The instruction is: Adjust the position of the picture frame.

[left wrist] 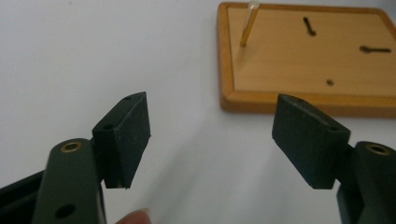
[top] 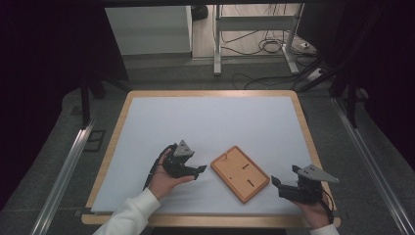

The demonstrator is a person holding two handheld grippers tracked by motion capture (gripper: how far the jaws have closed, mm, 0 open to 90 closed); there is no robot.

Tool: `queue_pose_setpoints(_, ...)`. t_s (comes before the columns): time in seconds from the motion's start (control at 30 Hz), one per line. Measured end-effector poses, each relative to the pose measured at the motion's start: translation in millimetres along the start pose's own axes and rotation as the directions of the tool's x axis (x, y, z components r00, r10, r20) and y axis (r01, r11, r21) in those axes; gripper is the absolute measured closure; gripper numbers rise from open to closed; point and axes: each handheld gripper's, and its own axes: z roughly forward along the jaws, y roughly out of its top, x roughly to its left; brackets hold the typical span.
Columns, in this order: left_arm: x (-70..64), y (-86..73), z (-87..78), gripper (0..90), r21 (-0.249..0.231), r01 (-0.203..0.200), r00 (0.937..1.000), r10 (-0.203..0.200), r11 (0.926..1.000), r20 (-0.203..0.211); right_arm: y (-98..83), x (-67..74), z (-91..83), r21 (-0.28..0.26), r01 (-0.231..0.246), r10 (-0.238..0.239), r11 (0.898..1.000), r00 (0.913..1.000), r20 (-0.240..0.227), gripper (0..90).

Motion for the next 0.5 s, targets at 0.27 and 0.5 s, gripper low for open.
queue_pose_setpoints(0.27, -8.4, 15.1, 23.7, 27.7, 0.015, -0.046, 0.9988, 0.045, 0.9988, 0.018, -1.6, -1.2, 2.0, 0.013, 0.001, -0.001, 1.000, 1.0000, 0.003, 12.8)
queue_pose_setpoints(0.5, -9.9, 23.5, 30.8, 29.4, -0.006, -0.027, 0.9982, 0.027, 0.9996, 0.054, -2.6, -0.6, 1.9, 0.018, 0.006, -0.007, 1.000, 0.9999, 0.008, 12.8)
